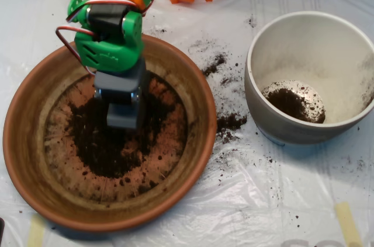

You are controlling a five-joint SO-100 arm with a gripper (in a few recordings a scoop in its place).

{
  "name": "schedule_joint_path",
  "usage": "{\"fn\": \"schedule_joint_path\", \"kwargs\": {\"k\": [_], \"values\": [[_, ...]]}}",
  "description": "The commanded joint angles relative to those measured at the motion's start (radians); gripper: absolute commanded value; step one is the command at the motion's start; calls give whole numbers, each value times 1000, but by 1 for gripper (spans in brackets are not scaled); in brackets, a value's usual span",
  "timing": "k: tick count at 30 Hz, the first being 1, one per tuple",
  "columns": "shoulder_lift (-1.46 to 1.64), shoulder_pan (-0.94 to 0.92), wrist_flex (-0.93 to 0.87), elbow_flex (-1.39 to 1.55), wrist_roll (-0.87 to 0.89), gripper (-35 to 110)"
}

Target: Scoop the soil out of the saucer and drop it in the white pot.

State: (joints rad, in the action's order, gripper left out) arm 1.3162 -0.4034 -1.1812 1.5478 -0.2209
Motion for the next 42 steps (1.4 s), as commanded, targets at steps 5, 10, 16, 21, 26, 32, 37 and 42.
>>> {"fn": "schedule_joint_path", "kwargs": {"k": [5, 10, 16, 21, 26, 32, 37, 42], "values": [[222, 6, 14, 23, -40, -1], [396, 48, 66, 184, -63, -1], [445, 104, 34, 209, -61, -1], [517, 161, -8, 213, -60, -1], [586, 221, -64, 190, -57, -1], [600, 279, -153, 74, -21, -1], [580, 334, -222, -35, 5, -1], [540, 385, -273, -140, 28, -1]]}}
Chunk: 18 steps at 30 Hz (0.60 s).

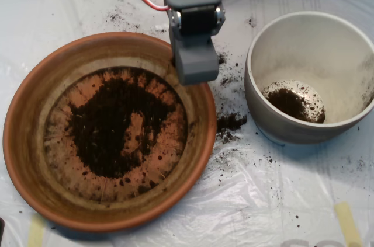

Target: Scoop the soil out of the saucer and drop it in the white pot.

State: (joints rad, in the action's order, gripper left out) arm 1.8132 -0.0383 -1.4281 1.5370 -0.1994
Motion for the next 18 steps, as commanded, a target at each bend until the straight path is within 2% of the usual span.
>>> {"fn": "schedule_joint_path", "kwargs": {"k": [1, 18], "values": [[34, 31, -35, -150, 11, -1], [-204, 348, -189, -560, 34, -1]]}}
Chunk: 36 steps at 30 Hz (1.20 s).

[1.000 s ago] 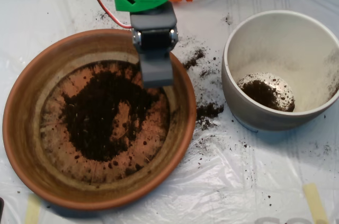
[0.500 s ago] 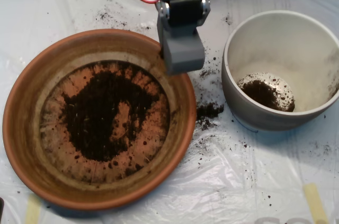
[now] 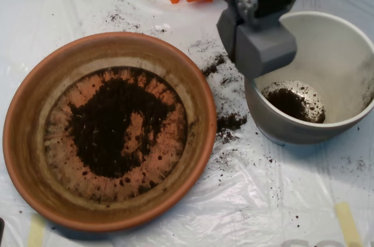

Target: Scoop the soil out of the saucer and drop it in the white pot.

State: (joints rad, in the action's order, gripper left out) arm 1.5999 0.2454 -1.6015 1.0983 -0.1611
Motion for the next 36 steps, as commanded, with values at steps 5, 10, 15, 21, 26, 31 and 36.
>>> {"fn": "schedule_joint_path", "kwargs": {"k": [5, 10, 15, 21, 26, 31, 36], "values": [[-75, 132, -71, -256, -17, -1], [-80, 150, -71, -268, -12, 0], [-64, 160, -84, -265, -14, 20], [-66, 179, -107, -265, -17, 28], [-54, 186, -123, -265, -31, 31], [-51, 198, -144, -259, -40, 36], [-41, 202, -155, -259, -38, 36]]}}
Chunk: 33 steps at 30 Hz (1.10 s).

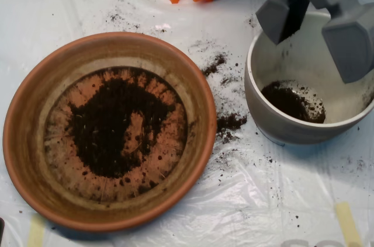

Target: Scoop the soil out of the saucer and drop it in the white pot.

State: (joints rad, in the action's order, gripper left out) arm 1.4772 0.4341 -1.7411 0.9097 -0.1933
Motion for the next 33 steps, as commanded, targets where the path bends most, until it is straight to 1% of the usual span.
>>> {"fn": "schedule_joint_path", "kwargs": {"k": [1, 6, 9, 13, 18, 25, 29, 33], "values": [[87, 11, -15, -71, -2, 37], [101, 12, -25, -71, -2, 38], [133, -18, -18, -71, 14, 39], [181, -123, -15, -75, 21, 40], [241, -313, -6, -44, 44, 41], [397, -597, 172, 281, 80, 42], [468, -706, 325, 545, 57, 42], [474, -795, 453, 746, 38, 45]]}}
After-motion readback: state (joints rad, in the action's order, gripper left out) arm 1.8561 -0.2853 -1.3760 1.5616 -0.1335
